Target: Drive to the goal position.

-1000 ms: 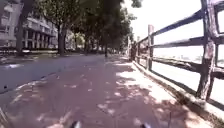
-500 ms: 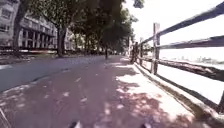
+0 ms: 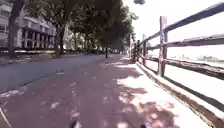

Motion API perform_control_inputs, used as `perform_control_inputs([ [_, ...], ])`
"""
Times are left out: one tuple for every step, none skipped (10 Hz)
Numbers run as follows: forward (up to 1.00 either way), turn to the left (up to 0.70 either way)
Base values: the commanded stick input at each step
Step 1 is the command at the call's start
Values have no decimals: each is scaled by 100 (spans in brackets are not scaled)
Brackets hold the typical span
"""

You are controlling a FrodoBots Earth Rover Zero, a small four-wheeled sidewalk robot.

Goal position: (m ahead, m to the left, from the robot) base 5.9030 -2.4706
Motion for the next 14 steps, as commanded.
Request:
perform_control_inputs([
  [70, -35],
  [70, -35],
  [70, -16],
  [70, 0],
  [70, 0],
  [70, 0],
  [70, 0],
  [70, 0],
  [70, 0],
  [70, 0],
  [70, 0],
  [70, 0],
  [70, 0],
  [70, 0],
])
